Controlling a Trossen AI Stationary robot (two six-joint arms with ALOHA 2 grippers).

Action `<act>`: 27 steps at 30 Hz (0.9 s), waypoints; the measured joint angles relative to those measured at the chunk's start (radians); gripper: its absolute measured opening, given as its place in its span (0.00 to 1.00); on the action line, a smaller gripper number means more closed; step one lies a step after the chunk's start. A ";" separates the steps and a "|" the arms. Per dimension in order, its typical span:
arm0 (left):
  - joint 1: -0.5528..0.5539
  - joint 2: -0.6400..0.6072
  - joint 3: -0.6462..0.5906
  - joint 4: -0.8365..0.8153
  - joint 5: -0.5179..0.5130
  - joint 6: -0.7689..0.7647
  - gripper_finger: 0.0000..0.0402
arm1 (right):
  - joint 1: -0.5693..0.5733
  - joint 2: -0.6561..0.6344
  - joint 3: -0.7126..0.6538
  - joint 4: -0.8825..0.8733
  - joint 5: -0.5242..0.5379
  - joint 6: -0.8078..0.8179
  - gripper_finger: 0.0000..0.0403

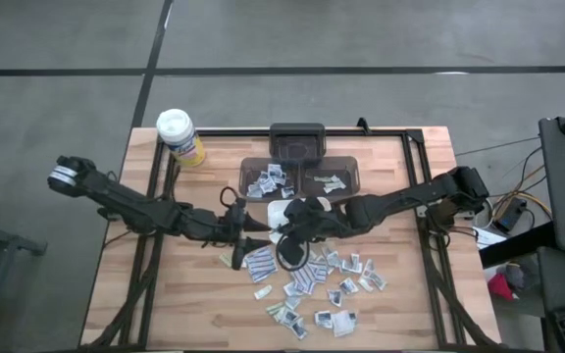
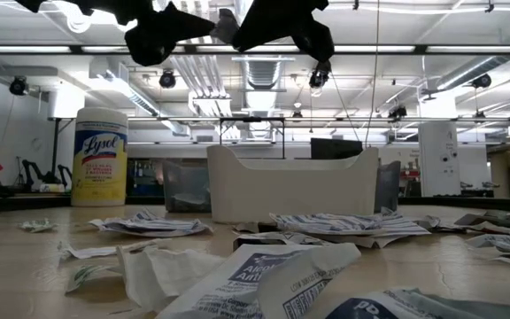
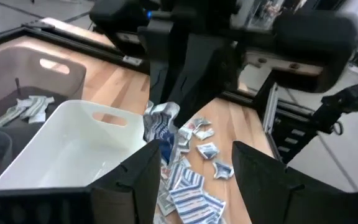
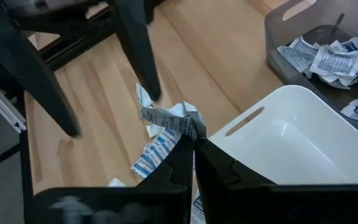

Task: Pick & Place First Aid Supplies
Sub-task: Put the alcohol pad into the bottom left black bin

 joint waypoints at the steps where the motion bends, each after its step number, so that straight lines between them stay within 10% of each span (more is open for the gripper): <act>1: 0.001 0.011 0.007 0.004 0.000 0.000 0.48 | 0.000 0.000 0.000 -0.001 0.000 0.000 0.02; 27: 0.066 0.066 0.045 -0.027 -0.018 -0.131 0.46 | 0.003 0.000 0.000 -0.001 0.003 -0.005 0.02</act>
